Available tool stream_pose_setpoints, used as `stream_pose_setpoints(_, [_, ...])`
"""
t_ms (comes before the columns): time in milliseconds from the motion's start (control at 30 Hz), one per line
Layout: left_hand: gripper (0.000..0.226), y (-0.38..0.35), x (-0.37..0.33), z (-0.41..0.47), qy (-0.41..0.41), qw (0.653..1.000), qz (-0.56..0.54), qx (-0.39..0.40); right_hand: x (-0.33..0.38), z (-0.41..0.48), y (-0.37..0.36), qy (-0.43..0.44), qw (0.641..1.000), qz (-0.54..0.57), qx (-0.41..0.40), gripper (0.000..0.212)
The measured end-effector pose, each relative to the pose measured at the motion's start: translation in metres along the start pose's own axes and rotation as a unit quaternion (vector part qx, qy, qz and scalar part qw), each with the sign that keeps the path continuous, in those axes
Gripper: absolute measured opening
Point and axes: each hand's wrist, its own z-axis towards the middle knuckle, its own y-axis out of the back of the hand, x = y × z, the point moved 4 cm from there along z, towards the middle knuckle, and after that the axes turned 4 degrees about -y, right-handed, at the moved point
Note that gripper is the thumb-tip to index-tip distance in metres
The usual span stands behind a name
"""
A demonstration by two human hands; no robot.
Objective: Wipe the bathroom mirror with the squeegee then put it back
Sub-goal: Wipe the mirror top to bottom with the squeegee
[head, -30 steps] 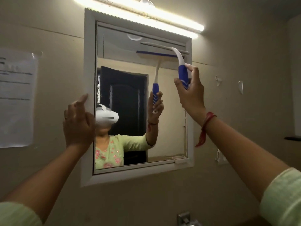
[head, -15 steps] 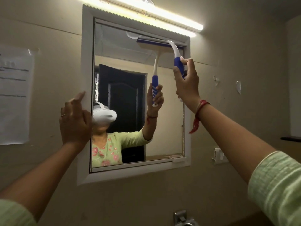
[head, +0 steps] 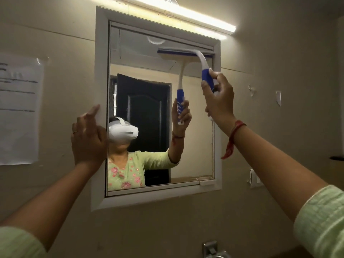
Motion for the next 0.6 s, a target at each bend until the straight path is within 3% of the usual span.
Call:
stream_pose_setpoints(167, [0.049, 0.000, 0.001, 0.001, -0.002, 1.000, -0.003, 0.000, -0.031, -0.051, 0.003, -0.009, 1.000, 0.002, -0.009, 0.035])
stream_pose_setpoints(433, [0.049, -0.001, 0.003, 0.001, -0.005, 1.000, -0.001, 0.000, -0.015, -0.031, 0.000, -0.034, 0.999, 0.002, -0.024, 0.035])
stream_pose_setpoints(600, [0.049, -0.002, 0.003, 0.000, -0.002, 1.000, -0.005, -0.001, -0.026, -0.088, 0.009, -0.073, 0.997, 0.018, -0.023, 0.036])
